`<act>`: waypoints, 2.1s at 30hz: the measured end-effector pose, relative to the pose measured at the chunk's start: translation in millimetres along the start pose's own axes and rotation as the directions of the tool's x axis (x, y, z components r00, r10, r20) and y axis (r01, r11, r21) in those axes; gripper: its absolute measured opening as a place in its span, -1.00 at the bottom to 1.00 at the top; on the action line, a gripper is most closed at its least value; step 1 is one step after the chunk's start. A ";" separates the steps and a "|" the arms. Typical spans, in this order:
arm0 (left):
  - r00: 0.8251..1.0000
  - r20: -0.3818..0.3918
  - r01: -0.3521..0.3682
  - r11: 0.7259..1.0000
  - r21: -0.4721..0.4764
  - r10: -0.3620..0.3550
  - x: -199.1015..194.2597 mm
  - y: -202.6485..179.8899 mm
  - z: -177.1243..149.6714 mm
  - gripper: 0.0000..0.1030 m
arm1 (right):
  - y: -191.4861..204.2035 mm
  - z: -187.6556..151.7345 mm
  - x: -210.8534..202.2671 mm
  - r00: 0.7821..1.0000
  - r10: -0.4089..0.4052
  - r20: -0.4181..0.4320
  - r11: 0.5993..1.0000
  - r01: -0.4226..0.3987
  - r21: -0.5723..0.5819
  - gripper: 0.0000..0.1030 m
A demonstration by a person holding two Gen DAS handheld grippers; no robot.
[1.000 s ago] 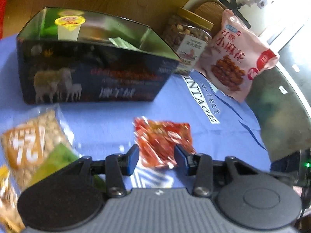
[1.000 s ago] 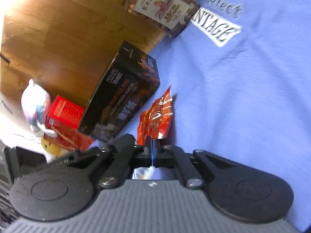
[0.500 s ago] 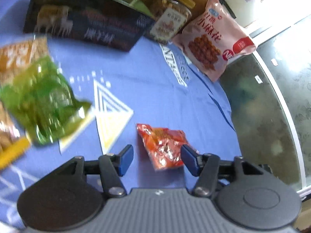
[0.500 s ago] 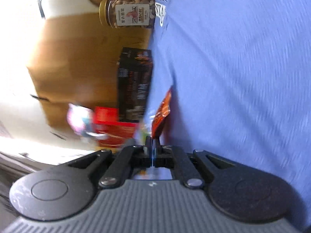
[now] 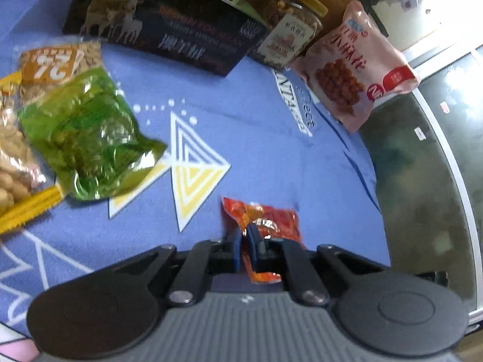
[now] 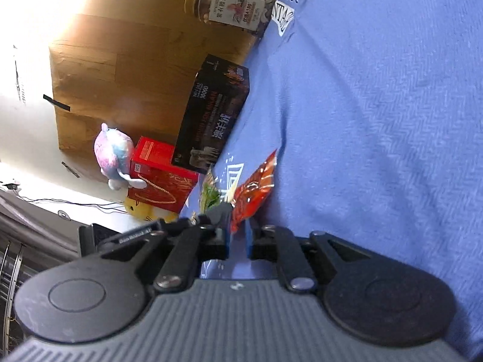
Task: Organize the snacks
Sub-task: 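Lower the left gripper onto the red spicy packet and grasp it, then carry the red packet over the tin and open the left gripper, then grasp the translucent green packet with the left gripper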
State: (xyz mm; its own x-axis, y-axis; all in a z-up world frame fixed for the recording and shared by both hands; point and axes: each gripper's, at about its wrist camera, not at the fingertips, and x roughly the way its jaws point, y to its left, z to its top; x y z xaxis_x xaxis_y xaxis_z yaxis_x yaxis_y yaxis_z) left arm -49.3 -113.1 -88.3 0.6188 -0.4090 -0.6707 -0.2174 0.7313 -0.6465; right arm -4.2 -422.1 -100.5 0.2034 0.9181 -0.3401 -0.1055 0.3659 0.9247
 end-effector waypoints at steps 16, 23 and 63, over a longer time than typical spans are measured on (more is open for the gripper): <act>0.978 0.209 -0.033 0.990 0.137 0.003 -69.5 -19.4 68.4 -0.89 | 85.2 41.8 45.7 0.999 0.017 0.040 0.943 -0.003 -0.333 -0.90; 0.949 0.302 -0.131 0.982 0.134 0.086 -69.4 -10.6 147.5 -0.89 | 130.2 87.0 117.3 0.997 0.002 0.082 0.880 0.037 -0.474 -0.90; 0.975 0.171 -0.161 0.981 0.104 0.142 -73.0 49.8 42.8 -0.21 | 27.2 3.9 103.5 0.993 -0.060 -0.102 0.985 0.043 -0.164 -0.86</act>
State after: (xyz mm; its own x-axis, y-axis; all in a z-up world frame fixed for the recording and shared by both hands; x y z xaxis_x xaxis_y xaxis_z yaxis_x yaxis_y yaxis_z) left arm -73.0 -23.5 -56.0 0.7015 -0.2020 -0.6834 -0.2340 0.8405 -0.4887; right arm 17.7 -317.7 -109.9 0.1090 0.9052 -0.4108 -0.2554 0.4248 0.8685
